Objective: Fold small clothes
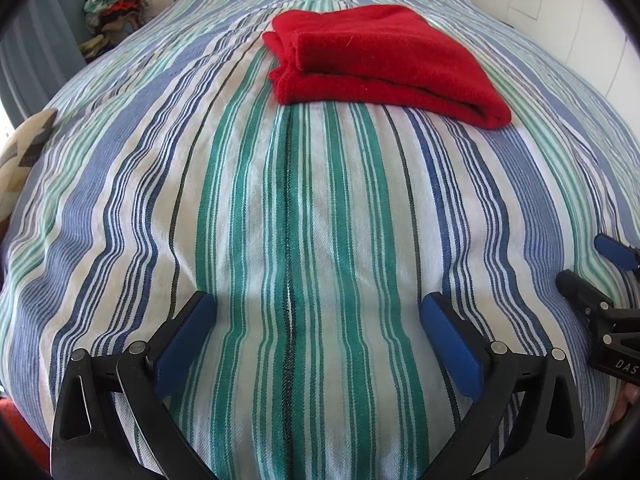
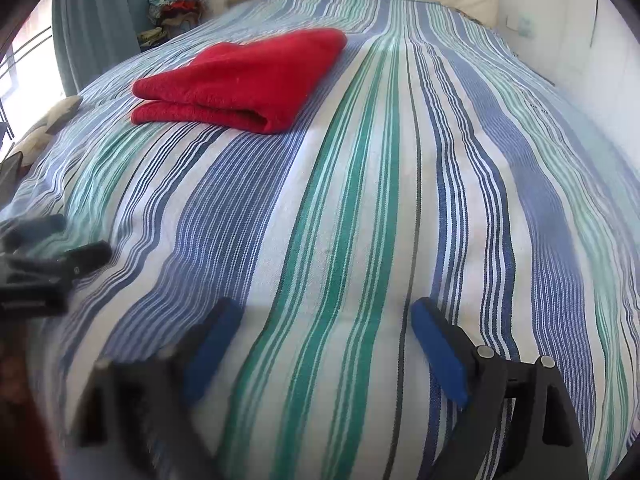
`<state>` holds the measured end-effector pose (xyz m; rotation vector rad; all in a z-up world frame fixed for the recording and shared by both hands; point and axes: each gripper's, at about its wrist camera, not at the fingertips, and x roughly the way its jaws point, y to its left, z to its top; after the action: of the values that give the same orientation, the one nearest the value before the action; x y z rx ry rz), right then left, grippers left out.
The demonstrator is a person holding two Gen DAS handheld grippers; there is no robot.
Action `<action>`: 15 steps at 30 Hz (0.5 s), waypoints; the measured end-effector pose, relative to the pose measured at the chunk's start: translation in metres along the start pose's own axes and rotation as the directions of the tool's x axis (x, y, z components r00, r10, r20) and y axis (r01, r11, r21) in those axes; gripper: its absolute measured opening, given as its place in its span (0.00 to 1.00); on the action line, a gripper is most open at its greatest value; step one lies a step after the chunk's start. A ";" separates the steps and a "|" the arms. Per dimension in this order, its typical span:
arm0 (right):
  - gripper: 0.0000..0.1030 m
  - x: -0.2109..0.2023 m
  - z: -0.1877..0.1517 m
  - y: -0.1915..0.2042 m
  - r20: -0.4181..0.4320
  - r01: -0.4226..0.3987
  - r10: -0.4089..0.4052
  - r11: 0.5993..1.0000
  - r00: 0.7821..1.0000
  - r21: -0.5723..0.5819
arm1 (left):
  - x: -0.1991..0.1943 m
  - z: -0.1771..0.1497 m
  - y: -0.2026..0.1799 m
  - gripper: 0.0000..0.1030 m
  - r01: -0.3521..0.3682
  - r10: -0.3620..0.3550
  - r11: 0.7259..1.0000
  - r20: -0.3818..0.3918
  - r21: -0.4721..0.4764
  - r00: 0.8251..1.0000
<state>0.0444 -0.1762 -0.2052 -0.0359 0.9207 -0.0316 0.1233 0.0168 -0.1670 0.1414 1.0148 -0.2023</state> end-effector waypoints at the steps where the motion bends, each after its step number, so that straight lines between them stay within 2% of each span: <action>1: 0.86 0.000 0.000 0.000 -0.001 0.000 0.000 1.000 1.000 0.000 | 0.000 0.000 0.000 0.99 0.000 0.000 1.000 0.000 0.000 1.000; 12: 0.86 0.000 0.001 0.001 0.000 0.000 0.000 1.000 1.000 0.001 | 0.001 0.000 -0.001 0.99 0.000 0.000 1.000 -0.005 0.000 1.000; 15: 0.86 0.000 0.001 0.001 -0.002 -0.001 0.001 1.000 1.000 0.002 | -0.004 0.007 0.005 0.98 0.039 -0.040 0.999 -0.047 -0.024 0.998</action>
<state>0.0454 -0.1748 -0.2041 -0.0333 0.9224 -0.0318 0.1282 0.0205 -0.1597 0.1061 1.0672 -0.2240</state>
